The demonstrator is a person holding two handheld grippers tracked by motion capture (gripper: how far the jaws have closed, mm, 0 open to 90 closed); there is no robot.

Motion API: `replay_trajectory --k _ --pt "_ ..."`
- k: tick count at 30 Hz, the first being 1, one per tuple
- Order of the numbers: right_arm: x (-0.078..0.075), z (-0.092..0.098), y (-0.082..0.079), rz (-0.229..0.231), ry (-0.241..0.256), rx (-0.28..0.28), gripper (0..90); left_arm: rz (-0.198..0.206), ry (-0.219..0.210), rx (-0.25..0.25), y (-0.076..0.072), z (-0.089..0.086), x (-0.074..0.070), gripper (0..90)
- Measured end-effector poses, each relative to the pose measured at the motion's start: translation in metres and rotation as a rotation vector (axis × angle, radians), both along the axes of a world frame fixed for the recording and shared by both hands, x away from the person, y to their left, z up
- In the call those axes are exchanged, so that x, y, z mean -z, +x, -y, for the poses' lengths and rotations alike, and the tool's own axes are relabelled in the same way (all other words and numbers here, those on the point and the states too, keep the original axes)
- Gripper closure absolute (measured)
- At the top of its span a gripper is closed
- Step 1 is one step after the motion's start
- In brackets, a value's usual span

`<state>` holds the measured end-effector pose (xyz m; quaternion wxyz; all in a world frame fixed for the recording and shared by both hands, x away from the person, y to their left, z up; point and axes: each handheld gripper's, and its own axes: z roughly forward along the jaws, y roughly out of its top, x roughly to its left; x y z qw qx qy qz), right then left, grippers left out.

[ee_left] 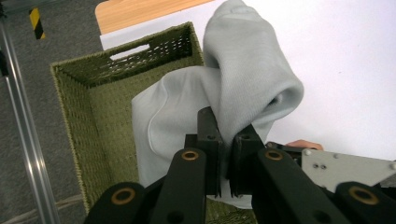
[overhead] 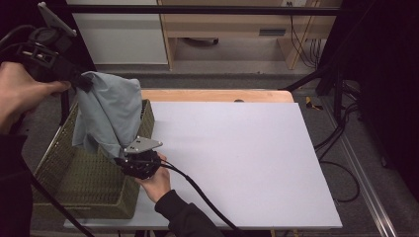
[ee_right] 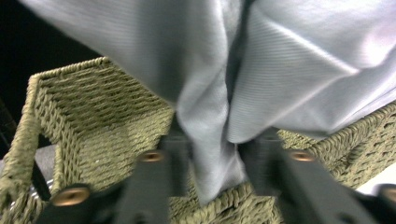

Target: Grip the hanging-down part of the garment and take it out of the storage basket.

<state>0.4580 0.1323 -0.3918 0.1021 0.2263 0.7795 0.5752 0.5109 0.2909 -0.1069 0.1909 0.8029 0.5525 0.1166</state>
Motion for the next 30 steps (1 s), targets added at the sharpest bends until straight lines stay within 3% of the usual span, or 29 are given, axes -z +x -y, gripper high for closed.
replay_trajectory --k 1,7,12,27,30 --pt "-0.002 0.002 -0.001 0.001 -0.001 0.004 83.5 0.001 -0.001 -0.001 0.0 0.0 0.0 84.4" --pt "-0.005 0.008 -0.001 0.003 -0.01 0.009 86.3 0.005 0.005 -0.003 -0.001 0.0 0.0 84.4" --pt "-0.012 0.023 -0.002 0.011 0.011 0.013 86.7 0.014 0.007 -0.014 -0.003 -0.002 -0.001 84.4" --pt "-0.049 0.103 -0.007 0.066 0.062 0.084 87.2 0.017 0.005 -0.008 -0.007 0.001 0.003 84.5" --pt "-0.059 0.121 -0.011 0.1 0.051 0.101 87.3 0.014 0.004 -0.001 -0.007 0.005 0.005 84.6"
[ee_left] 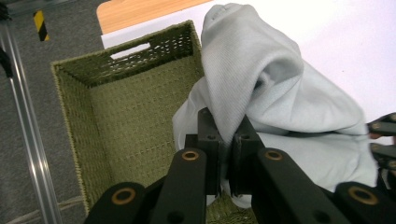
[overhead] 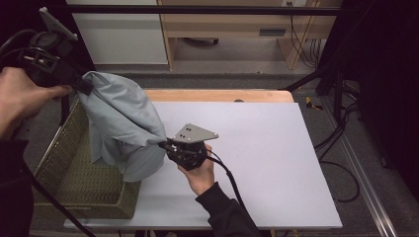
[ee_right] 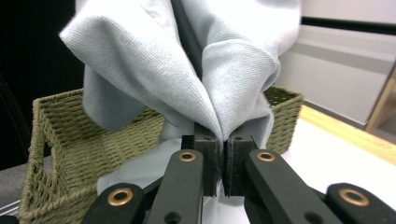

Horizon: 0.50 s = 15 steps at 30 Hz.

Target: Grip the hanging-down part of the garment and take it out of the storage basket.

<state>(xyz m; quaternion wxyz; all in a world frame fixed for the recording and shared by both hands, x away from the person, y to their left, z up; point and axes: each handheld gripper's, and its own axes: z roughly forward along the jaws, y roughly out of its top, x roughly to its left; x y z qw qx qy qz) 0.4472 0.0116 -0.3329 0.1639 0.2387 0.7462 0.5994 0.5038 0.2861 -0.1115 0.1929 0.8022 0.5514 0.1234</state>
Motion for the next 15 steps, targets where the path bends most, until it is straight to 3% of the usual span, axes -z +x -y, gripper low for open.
replay_trajectory --k 8,15 --pt "-0.019 0.027 -0.008 0.047 -0.001 0.033 87.4 0.0 -0.001 0.022 0.001 0.011 0.002 84.6" --pt "-0.038 0.05 -0.011 0.084 0.028 0.076 87.4 0.002 -0.001 0.039 0.002 0.02 0.0 84.6"
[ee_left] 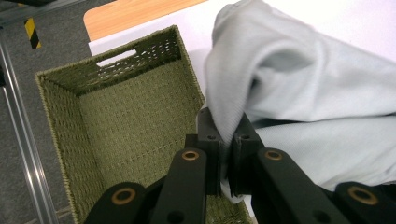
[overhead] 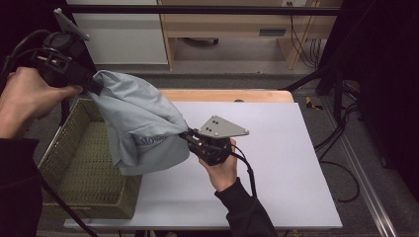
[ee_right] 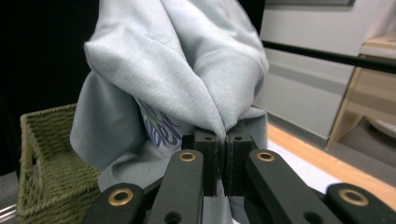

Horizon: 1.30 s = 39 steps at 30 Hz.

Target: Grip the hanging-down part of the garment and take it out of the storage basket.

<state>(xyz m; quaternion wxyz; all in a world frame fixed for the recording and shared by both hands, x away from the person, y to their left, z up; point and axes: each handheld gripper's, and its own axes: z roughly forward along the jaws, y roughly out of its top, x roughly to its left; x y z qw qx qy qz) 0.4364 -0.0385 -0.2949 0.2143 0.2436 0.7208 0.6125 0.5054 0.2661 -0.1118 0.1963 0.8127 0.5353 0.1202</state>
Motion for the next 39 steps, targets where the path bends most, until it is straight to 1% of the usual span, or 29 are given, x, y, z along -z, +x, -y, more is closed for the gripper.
replay_trajectory --k 5,9,13,16,20,22,25,26,27,30,33,35,36,37,39 --pt "-0.011 0.013 -0.002 0.027 0.027 0.021 87.4 0.002 -0.004 0.012 0.001 0.006 -0.001 84.6" --pt "-0.018 0.017 -0.006 0.047 0.033 0.028 87.5 0.004 -0.002 0.024 0.001 0.009 -0.001 84.6" --pt "-0.025 0.021 -0.008 0.065 0.048 0.041 87.4 0.009 -0.008 0.029 0.0 0.013 -0.003 84.6" --pt "-0.028 0.024 -0.009 0.067 0.059 0.046 87.5 0.011 -0.006 0.034 0.0 0.015 -0.004 84.7" --pt "-0.027 0.025 -0.007 0.059 0.049 0.044 87.4 0.011 -0.007 0.032 -0.001 0.016 -0.004 84.7" --pt "-0.024 0.024 -0.007 0.051 0.045 0.04 87.2 0.009 -0.003 0.034 0.0 0.018 -0.004 84.8" --pt "-0.016 0.022 -0.004 0.025 0.038 0.026 86.6 0.012 -0.002 0.033 0.0 0.019 -0.004 84.8" --pt "-0.007 0.018 -0.002 0.005 0.018 0.018 86.0 0.012 -0.002 0.033 0.0 0.019 -0.004 84.8" --pt "-0.007 0.018 -0.002 0.005 0.018 0.018 86.0 0.014 -0.002 0.033 0.0 0.019 -0.004 84.8" --pt "0.01 0.011 0.001 -0.033 0.001 0.005 84.9 0.013 -0.003 0.03 -0.001 0.018 -0.004 84.9" --pt "0.026 0.002 0.004 -0.07 -0.002 -0.012 82.4 0.006 0.0 0.029 0.0 0.018 -0.002 84.9" --pt "0.036 -0.003 0.006 -0.091 -0.014 -0.021 78.0 -0.001 0.001 0.03 0.001 0.018 -0.001 84.9" --pt "0.039 -0.006 0.006 -0.102 -0.013 -0.024 73.8 -0.004 0.002 0.033 0.001 0.018 0.0 84.9" --pt "0.043 -0.007 0.007 -0.103 -0.018 -0.022 68.1 -0.008 0.002 0.03 0.001 0.018 0.001 84.9" --pt "0.048 -0.008 0.006 -0.118 -0.011 -0.027 60.7 -0.009 0.003 0.028 0.002 0.019 0.001 85.0"
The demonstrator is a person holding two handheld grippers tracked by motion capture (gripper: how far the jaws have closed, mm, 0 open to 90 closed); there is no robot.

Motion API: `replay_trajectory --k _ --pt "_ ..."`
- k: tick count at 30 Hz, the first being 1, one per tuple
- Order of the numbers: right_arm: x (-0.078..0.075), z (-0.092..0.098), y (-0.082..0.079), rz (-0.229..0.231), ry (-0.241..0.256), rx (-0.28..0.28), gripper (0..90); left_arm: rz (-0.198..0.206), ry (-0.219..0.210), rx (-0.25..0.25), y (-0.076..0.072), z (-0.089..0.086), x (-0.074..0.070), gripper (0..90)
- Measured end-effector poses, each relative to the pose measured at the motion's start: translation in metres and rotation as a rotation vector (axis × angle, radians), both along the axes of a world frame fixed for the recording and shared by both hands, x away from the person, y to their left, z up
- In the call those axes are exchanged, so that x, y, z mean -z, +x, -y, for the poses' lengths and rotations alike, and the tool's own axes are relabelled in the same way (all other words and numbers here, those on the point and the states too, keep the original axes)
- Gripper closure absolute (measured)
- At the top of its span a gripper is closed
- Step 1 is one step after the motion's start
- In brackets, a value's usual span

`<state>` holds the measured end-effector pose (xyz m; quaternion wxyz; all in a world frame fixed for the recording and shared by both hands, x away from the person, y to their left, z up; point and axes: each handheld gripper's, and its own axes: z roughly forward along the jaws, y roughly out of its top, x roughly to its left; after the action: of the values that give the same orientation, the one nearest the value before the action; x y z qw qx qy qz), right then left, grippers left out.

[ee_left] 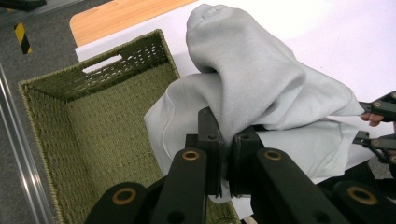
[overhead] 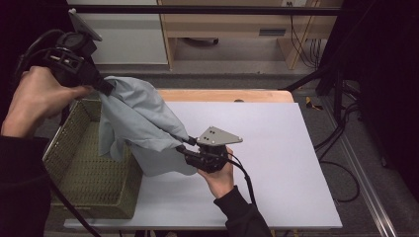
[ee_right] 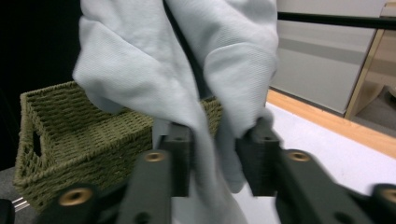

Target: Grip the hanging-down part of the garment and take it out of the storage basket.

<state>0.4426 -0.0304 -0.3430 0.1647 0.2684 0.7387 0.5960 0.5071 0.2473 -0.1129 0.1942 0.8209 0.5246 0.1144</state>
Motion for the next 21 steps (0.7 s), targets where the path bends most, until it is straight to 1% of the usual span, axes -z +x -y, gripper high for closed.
replay_trajectory --k 2,4,5,6,8,12,15,19,21 --pt "0.004 0.001 -0.001 -0.001 0.005 -0.016 46.6 0.0 0.003 0.003 0.0 0.001 0.0 85.0" --pt "0.005 0.004 -0.004 -0.008 0.013 -0.042 35.7 -0.003 0.005 0.004 0.0 0.002 -0.001 84.9" --pt "0.005 0.007 -0.006 -0.005 0.02 -0.049 30.4 -0.004 0.006 0.002 0.0 0.002 -0.001 85.0" --pt "0.005 0.011 -0.008 -0.01 0.031 -0.054 25.6 -0.004 0.007 -0.002 0.001 0.002 0.0 85.0" --pt "0.003 0.018 -0.013 0.002 0.055 -0.053 16.1 -0.009 0.01 -0.004 0.002 0.002 0.0 85.0" --pt "0.0 0.035 -0.019 0.012 0.074 -0.017 10.2 -0.015 0.016 -0.001 0.003 0.005 0.002 84.9" --pt "-0.001 0.048 -0.021 0.03 0.073 0.037 7.1 -0.018 0.016 -0.003 0.004 0.006 0.004 84.9" --pt "0.003 0.066 -0.021 0.031 0.085 0.115 4.4 -0.022 0.015 -0.001 0.004 0.005 0.004 84.9" --pt "0.006 0.074 -0.021 0.04 0.092 0.145 3.9 -0.022 0.015 0.0 0.004 0.005 0.004 84.9"
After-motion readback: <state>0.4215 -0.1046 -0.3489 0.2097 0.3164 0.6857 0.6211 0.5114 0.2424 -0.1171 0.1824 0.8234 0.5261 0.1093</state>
